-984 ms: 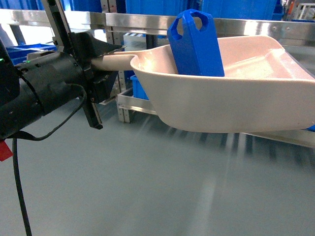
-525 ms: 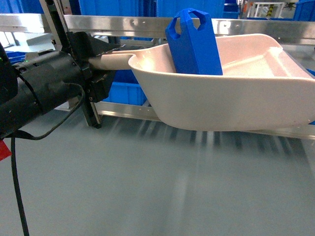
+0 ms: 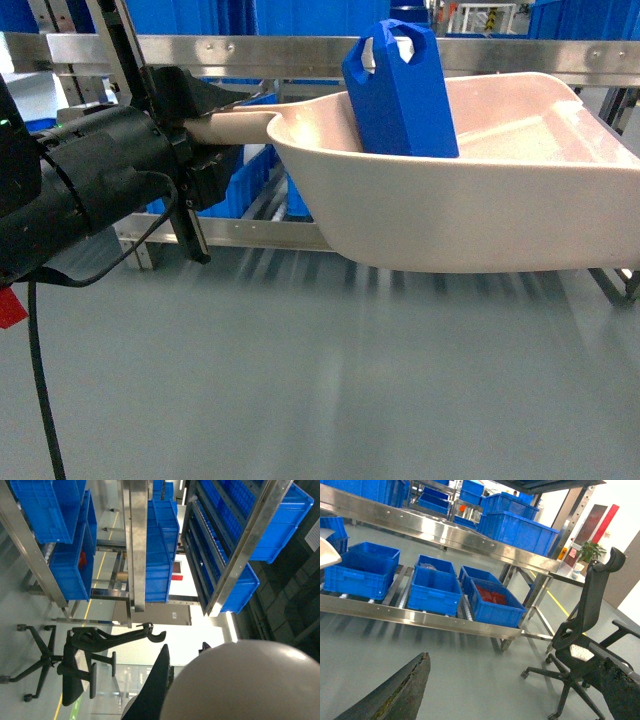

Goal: Place part in tray to right shelf

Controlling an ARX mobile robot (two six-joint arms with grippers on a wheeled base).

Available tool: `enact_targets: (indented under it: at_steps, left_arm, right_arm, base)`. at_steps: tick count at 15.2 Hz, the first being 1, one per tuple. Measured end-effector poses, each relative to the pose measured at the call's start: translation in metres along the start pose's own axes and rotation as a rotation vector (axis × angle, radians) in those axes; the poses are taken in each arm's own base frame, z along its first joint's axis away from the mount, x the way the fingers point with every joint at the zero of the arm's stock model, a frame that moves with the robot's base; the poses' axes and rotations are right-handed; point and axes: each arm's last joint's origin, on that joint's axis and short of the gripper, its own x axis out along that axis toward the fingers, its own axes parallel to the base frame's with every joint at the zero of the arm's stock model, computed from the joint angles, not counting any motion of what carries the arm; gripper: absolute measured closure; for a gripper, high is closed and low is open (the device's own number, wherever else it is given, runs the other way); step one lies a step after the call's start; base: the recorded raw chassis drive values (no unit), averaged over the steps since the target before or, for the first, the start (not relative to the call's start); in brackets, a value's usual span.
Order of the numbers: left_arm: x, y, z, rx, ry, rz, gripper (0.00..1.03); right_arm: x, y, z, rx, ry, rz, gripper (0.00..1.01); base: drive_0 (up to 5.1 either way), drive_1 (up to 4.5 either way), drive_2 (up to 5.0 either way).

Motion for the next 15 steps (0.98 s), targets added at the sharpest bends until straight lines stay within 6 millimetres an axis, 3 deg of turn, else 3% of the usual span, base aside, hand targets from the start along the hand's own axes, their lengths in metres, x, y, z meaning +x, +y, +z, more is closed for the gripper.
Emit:
enact_targets:
  at_steps: [8, 15]
  left_arm:
    - [0.0001, 0.0, -0.0004, 0.0, 0.0, -0.001, 0.9]
    - [-0.0003, -0.0003, 0.0015, 0.001, -0.007, -0.002, 0.9]
  right_arm:
    - [0.0, 0.0, -0.0001, 0.0, 0.001, 0.0, 0.03]
    - [0.0, 0.0, -0.0001, 0.0, 0.001, 0.0, 0.03]
  base:
    - [-1.5, -1.5, -1.5]
    - [0.0, 0.0, 0.0]
